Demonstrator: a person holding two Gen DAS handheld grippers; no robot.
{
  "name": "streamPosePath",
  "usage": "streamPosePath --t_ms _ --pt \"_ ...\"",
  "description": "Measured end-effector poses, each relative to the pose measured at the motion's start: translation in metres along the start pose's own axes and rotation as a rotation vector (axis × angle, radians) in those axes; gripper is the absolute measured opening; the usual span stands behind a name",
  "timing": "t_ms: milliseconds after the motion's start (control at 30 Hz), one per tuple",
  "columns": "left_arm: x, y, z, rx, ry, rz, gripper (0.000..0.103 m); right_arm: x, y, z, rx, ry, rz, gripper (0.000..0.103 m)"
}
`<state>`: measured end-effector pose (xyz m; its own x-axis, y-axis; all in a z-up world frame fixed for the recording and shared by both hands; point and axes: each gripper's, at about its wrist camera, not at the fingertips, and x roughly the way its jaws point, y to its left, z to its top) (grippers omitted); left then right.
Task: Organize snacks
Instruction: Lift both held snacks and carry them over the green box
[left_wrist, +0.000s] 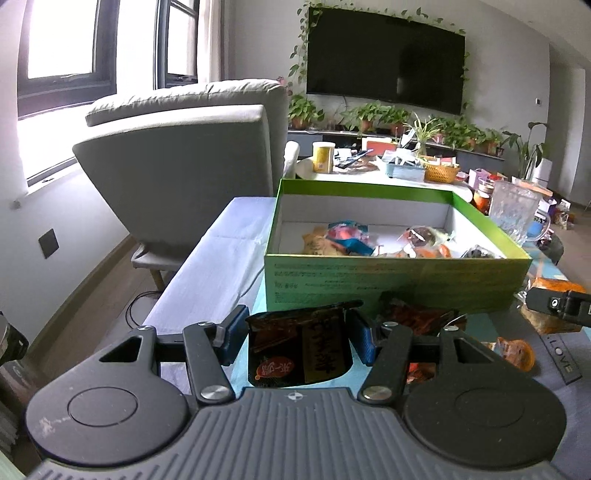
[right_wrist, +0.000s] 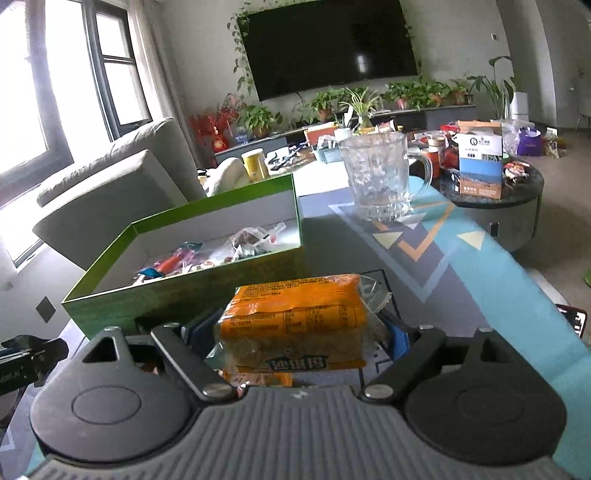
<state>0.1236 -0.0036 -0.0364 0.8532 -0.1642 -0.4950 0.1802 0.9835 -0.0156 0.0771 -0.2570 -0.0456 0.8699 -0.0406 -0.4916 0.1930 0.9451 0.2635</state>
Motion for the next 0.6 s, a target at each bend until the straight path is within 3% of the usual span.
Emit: streamPosePath --t_ms 600 --pt "-0.002 -0.016 0.019 0.038 -0.038 -0.004 0.055 -0.009 -0.005 0.014 0.022 -0.060 0.053 0.070"
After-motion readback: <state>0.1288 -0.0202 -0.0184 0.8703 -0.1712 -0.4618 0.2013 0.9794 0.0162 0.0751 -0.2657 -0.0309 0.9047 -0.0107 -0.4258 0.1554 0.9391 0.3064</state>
